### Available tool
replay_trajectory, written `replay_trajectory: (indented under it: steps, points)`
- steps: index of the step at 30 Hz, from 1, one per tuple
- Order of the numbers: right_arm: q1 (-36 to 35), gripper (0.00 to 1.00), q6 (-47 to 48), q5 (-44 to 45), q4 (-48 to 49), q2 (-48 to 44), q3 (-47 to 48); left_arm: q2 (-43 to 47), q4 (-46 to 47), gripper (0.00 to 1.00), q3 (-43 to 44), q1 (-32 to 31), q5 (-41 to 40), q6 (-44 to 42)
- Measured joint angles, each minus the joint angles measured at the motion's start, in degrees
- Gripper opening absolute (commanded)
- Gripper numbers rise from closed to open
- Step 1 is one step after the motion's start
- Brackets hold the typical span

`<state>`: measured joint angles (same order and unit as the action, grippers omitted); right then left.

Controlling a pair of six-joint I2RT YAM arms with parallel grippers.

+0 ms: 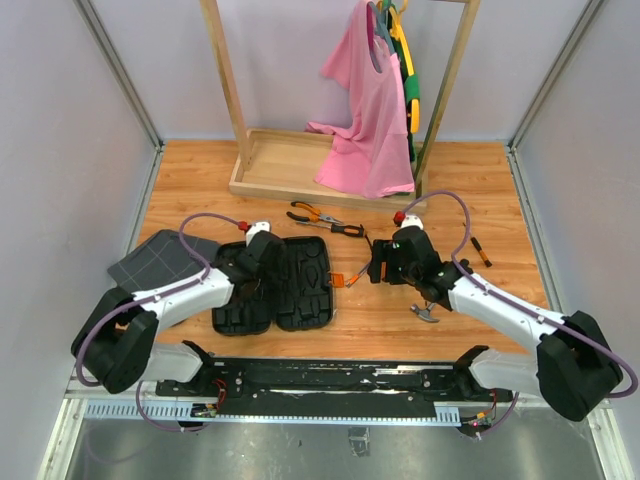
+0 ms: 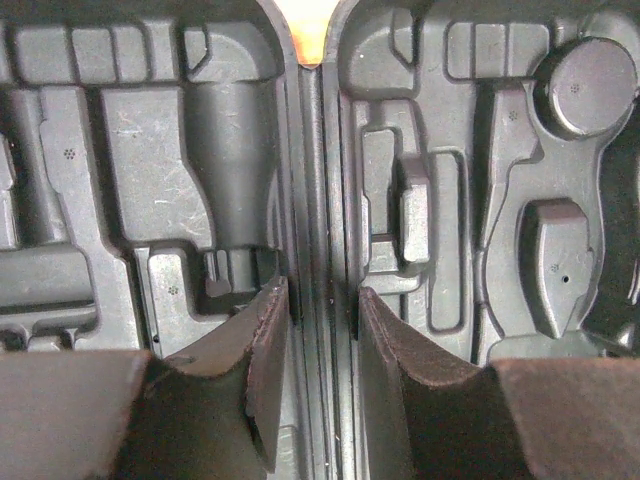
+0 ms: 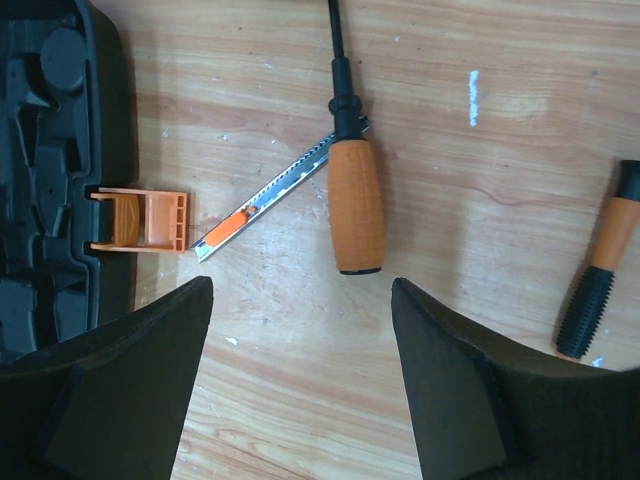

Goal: Sort the tools into containers
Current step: Open the storage box at the center of the board.

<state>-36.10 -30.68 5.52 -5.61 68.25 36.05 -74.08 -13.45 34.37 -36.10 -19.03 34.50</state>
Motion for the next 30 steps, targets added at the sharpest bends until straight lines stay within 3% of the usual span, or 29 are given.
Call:
replay_trajectory:
  steps: [16,30]
  points:
    - [0.2,0.85,-3.58,8.85,-3.37,-7.74,-1.77,-10.69,6.99,0.31,7.17,-4.83,3.21,-0.66]
    - [1.79,0.88,-5.29,10.43,-4.96,-8.48,-2.91,-8.41,8.59,0.39,4.15,-6.29,0.55,3.93]
